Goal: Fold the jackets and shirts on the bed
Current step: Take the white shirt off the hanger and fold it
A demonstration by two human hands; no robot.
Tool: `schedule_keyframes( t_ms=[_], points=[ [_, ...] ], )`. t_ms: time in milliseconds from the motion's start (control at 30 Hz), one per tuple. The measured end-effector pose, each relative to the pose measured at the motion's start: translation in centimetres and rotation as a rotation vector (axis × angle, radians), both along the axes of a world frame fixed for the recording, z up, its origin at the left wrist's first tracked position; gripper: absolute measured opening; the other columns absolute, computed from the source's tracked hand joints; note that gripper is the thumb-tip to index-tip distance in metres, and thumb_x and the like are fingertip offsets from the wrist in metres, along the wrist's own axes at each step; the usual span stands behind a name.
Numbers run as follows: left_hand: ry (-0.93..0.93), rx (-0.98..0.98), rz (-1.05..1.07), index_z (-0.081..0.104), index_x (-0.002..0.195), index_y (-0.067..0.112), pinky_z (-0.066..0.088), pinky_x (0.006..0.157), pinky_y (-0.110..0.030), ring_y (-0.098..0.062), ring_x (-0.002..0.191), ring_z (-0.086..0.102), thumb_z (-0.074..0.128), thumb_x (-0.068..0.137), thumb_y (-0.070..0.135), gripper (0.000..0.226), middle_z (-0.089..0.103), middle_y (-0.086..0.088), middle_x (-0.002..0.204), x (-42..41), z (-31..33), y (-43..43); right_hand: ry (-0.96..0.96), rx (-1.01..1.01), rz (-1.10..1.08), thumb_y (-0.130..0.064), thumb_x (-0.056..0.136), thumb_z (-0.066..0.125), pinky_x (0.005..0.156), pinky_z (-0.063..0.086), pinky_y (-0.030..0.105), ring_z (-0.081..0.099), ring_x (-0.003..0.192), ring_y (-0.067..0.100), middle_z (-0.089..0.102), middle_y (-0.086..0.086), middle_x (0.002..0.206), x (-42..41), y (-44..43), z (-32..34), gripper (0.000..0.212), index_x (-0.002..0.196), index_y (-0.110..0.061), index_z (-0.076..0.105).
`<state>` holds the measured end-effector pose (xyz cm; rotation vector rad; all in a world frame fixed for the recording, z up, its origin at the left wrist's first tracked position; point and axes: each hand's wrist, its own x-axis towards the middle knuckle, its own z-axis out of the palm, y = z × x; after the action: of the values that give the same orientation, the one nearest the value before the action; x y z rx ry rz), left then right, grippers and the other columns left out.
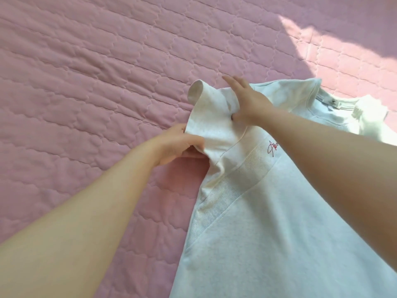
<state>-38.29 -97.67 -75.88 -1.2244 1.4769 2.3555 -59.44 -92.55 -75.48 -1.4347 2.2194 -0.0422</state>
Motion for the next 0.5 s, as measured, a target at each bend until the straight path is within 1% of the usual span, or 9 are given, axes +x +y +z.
schedule_keyframes(
  t_ms=[67, 133, 167, 200, 267, 333, 367, 433, 500],
  points=[
    [-0.076, -0.013, 0.049, 0.064, 0.099, 0.001, 0.06, 0.075, -0.031, -0.018, 0.08, 0.069, 0.058, 0.079, -0.011, 0.024, 0.07, -0.01, 0.09, 0.7, -0.4, 0.4, -0.024, 0.022, -0.024, -0.003, 0.076, 0.062, 0.08, 0.049, 0.036, 0.053, 0.116, 0.029, 0.02, -0.002, 0.155, 0.0, -0.7, 0.0, 0.095, 0.152, -0.033, 0.014],
    [-0.168, -0.05, 0.102, 0.066, 0.095, 0.004, 0.06, 0.075, -0.03, -0.016, 0.079, 0.068, 0.064, 0.078, -0.007, 0.021, 0.07, -0.011, 0.093, 1.2, -1.0, 0.8, -0.048, 0.069, -0.083, -0.006, 0.081, 0.06, 0.083, 0.045, 0.034, 0.051, 0.116, 0.03, 0.035, 0.006, 0.143, -0.1, -1.7, -0.2, 0.073, 0.147, -0.023, 0.032],
    [-0.196, -0.06, 0.101, 0.068, 0.093, 0.006, 0.06, 0.075, -0.028, -0.016, 0.081, 0.069, 0.068, 0.078, -0.002, 0.017, 0.071, -0.011, 0.093, 1.4, -1.2, 1.0, -0.047, 0.049, -0.123, -0.007, 0.083, 0.058, 0.081, 0.042, 0.032, 0.052, 0.112, 0.03, 0.044, 0.01, 0.132, -0.2, -2.1, -0.2, 0.057, 0.137, -0.016, 0.045],
    [-0.211, -0.065, 0.097, 0.07, 0.092, 0.007, 0.059, 0.075, -0.026, -0.016, 0.083, 0.07, 0.072, 0.078, 0.004, 0.014, 0.073, -0.01, 0.093, 1.4, -1.1, 1.2, -0.035, -0.033, -0.185, -0.006, 0.083, 0.055, 0.075, 0.039, 0.03, 0.053, 0.103, 0.029, 0.052, 0.012, 0.118, -0.2, -2.6, -0.2, 0.04, 0.123, -0.009, 0.056],
    [-0.223, -0.105, 0.154, 0.072, 0.084, 0.01, 0.059, 0.074, -0.025, -0.016, 0.083, 0.07, 0.079, 0.077, 0.016, 0.012, 0.074, -0.007, 0.087, 1.4, -1.4, 1.4, -0.009, -0.302, -0.407, -0.003, 0.082, 0.051, 0.069, 0.034, 0.027, 0.05, 0.088, 0.022, 0.053, 0.008, 0.097, -0.4, -3.1, 0.1, 0.022, 0.099, -0.008, 0.063],
    [-0.246, -0.247, 0.3, 0.064, 0.069, 0.017, 0.06, 0.078, -0.035, -0.023, 0.079, 0.071, 0.084, 0.069, 0.018, 0.019, 0.073, -0.009, 0.081, 0.9, -1.7, 1.6, -0.015, -0.51, -0.583, -0.003, 0.084, 0.05, 0.073, 0.034, 0.026, 0.044, 0.087, 0.015, 0.047, 0.002, 0.101, -0.6, -2.8, 0.1, 0.02, 0.098, -0.014, 0.059],
    [-0.275, -0.32, 0.373, 0.059, 0.066, 0.02, 0.059, 0.08, -0.041, -0.027, 0.081, 0.071, 0.082, 0.063, 0.018, 0.024, 0.072, -0.01, 0.081, 0.7, -1.9, 1.7, -0.049, -0.523, -0.589, -0.001, 0.086, 0.05, 0.077, 0.036, 0.024, 0.043, 0.089, 0.013, 0.045, 0.002, 0.106, -0.6, -2.5, -0.1, 0.023, 0.102, -0.016, 0.057],
    [-0.299, -0.35, 0.472, 0.054, 0.079, 0.023, 0.057, 0.083, -0.047, -0.027, 0.086, 0.069, 0.074, 0.06, 0.017, 0.028, 0.07, -0.008, 0.087, 0.2, -1.8, 2.2, -0.162, -0.425, -0.497, 0.003, 0.086, 0.05, 0.083, 0.035, 0.017, 0.043, 0.097, 0.012, 0.04, 0.007, 0.124, 0.2, -1.4, -0.9, 0.041, 0.122, -0.016, 0.049],
    [-0.284, -0.26, 0.534, 0.051, 0.092, 0.022, 0.057, 0.084, -0.045, -0.024, 0.087, 0.069, 0.073, 0.064, 0.015, 0.037, 0.069, -0.006, 0.092, 0.0, -2.0, 2.5, -0.17, -0.465, -0.444, 0.0, 0.087, 0.052, 0.088, 0.028, 0.01, 0.043, 0.111, 0.014, 0.035, 0.011, 0.137, 1.9, 0.0, -1.5, 0.05, 0.134, -0.011, 0.039]
  ],
)
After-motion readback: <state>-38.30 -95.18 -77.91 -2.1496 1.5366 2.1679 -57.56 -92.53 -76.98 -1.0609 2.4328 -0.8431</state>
